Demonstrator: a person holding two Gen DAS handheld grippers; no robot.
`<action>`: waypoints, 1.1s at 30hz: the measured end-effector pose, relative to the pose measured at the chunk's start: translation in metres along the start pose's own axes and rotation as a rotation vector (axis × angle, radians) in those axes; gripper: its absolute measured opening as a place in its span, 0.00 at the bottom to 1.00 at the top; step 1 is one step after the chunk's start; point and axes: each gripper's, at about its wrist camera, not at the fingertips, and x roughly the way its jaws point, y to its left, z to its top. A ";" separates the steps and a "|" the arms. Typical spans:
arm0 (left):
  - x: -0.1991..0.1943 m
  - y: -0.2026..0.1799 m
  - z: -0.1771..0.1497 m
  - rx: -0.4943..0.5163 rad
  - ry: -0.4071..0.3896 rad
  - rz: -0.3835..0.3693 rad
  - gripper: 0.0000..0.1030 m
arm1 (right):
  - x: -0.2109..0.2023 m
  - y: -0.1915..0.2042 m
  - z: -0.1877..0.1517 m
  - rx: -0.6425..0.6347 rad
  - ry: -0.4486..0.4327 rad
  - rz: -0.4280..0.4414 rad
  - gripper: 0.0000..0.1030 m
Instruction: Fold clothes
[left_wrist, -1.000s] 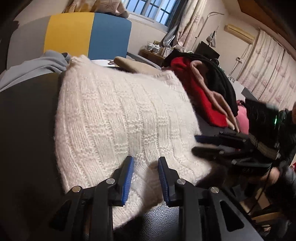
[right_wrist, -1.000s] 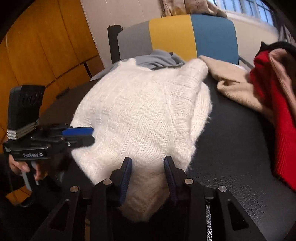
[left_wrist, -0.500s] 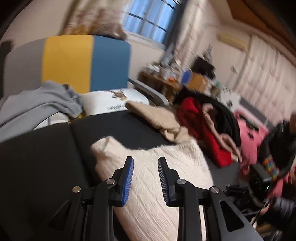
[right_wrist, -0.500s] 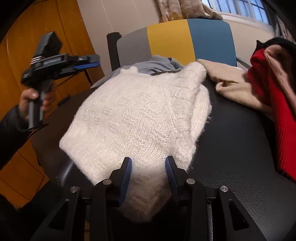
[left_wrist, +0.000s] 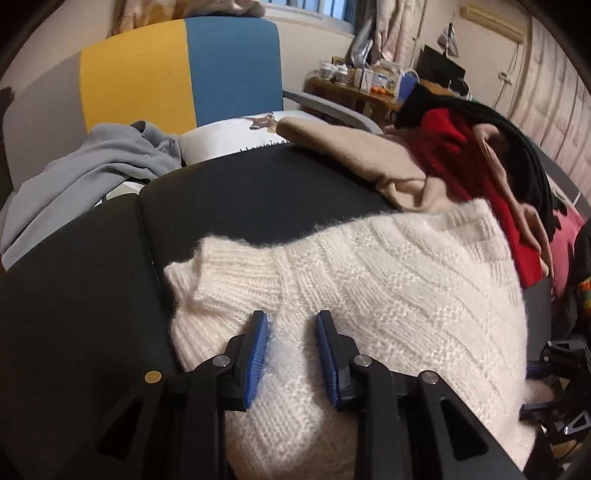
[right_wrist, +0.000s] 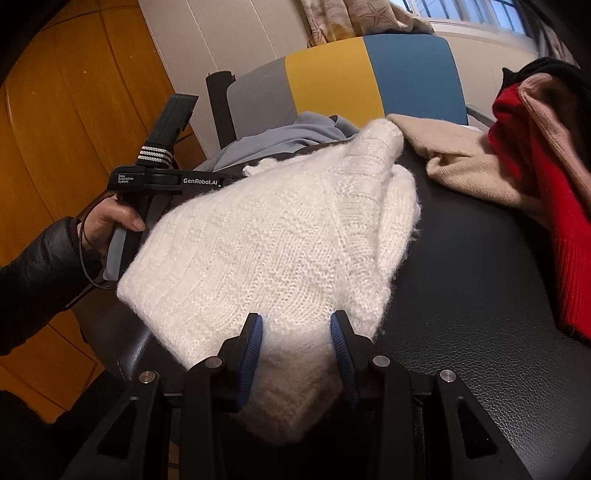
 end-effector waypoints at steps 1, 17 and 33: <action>-0.002 0.000 -0.001 -0.013 -0.006 0.006 0.27 | 0.000 0.001 0.000 -0.002 -0.001 -0.004 0.39; -0.090 0.070 -0.065 -0.444 -0.172 -0.190 0.41 | -0.019 0.016 0.025 0.008 0.003 0.088 1.00; -0.050 0.074 -0.087 -0.522 -0.132 -0.493 0.63 | 0.068 -0.109 0.092 0.444 0.152 0.276 1.00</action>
